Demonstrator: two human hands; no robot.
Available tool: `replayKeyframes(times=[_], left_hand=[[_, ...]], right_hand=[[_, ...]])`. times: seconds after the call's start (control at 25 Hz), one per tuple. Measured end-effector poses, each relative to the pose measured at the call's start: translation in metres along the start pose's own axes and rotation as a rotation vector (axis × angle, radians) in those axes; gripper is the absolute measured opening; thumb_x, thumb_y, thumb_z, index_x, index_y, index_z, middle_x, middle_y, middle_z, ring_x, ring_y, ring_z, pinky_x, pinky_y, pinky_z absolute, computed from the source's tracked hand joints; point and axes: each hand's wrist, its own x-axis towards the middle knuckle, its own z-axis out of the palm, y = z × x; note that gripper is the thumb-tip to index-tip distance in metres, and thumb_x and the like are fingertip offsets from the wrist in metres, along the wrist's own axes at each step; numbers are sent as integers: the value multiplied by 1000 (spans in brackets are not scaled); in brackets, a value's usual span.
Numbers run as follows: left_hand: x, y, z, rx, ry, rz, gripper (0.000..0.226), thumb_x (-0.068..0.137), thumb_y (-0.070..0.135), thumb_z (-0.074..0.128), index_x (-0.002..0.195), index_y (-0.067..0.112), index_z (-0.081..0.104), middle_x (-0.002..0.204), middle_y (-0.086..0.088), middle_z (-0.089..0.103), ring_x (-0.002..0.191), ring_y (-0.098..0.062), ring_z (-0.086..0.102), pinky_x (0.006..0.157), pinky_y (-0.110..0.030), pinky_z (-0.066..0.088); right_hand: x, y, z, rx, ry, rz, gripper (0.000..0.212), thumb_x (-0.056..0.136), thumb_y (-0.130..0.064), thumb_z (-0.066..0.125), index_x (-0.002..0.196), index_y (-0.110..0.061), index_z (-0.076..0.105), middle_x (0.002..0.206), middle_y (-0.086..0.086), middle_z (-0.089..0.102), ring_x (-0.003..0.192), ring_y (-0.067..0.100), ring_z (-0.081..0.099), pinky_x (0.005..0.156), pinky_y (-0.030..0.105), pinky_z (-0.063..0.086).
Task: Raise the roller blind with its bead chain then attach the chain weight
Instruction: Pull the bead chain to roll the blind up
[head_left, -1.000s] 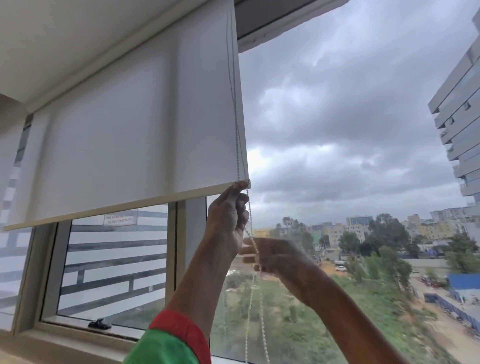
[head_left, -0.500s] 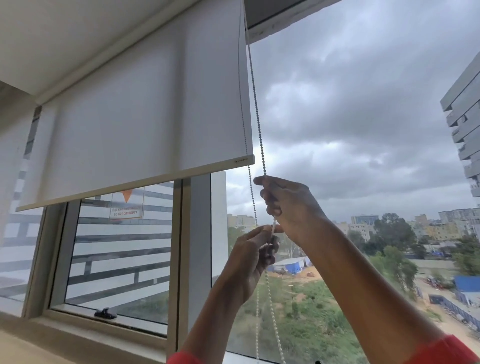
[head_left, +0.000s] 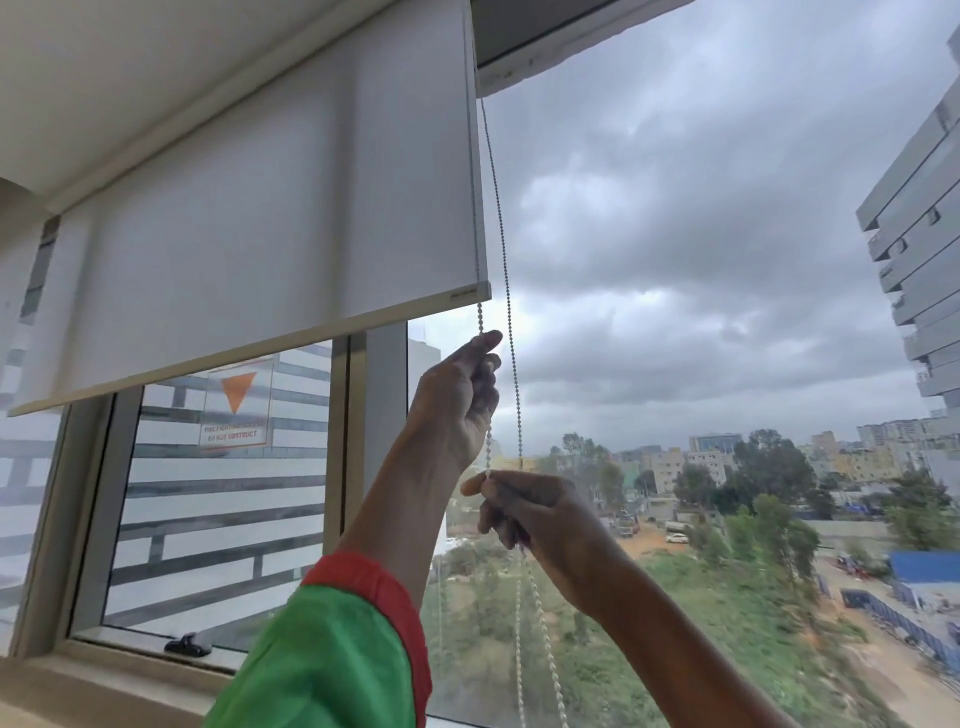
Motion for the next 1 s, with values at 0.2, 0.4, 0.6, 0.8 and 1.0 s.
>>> replayKeyframes(times=[0.2, 0.4, 0.6, 0.8, 1.0], left_hand=[[-22, -13, -8, 31, 28, 92, 20, 93, 12, 53, 82, 11, 70, 48, 7, 56, 46, -4, 43, 46, -14, 35], [-58, -71, -21, 24, -34, -21, 24, 91, 18, 56, 80, 13, 76, 53, 6, 54, 42, -2, 44, 45, -13, 39], [-55, -89, -36, 110, -99, -80, 25, 92, 14, 54, 83, 11, 77, 57, 3, 50, 46, -5, 38, 47, -15, 32], [-16, -44, -41, 134, -51, -70, 41, 97, 16, 44, 75, 13, 78, 76, -5, 70, 78, -16, 58, 68, -27, 39], [19, 0, -18, 17, -111, -38, 32, 98, 22, 44, 89, 7, 72, 79, -6, 75, 73, -15, 71, 61, -24, 54]], right_hand=[[31, -30, -17, 103, 49, 22, 30, 89, 10, 45, 117, 7, 58, 120, 23, 63, 106, 29, 61, 96, 40, 45], [63, -83, -12, 313, 223, -29, 23, 92, -7, 54, 108, 10, 59, 88, 20, 68, 70, 26, 67, 64, 31, 60], [59, -77, -9, 164, 320, -10, 18, 94, -7, 52, 90, 0, 69, 53, 2, 47, 40, 10, 28, 40, 20, 25], [52, -66, -10, 112, 181, -56, 20, 94, -11, 53, 93, -1, 70, 42, -6, 46, 35, 5, 36, 45, 20, 35], [37, -27, 3, 145, 94, -22, 21, 93, -8, 53, 83, -4, 71, 49, 0, 48, 41, 7, 35, 40, 16, 30]])
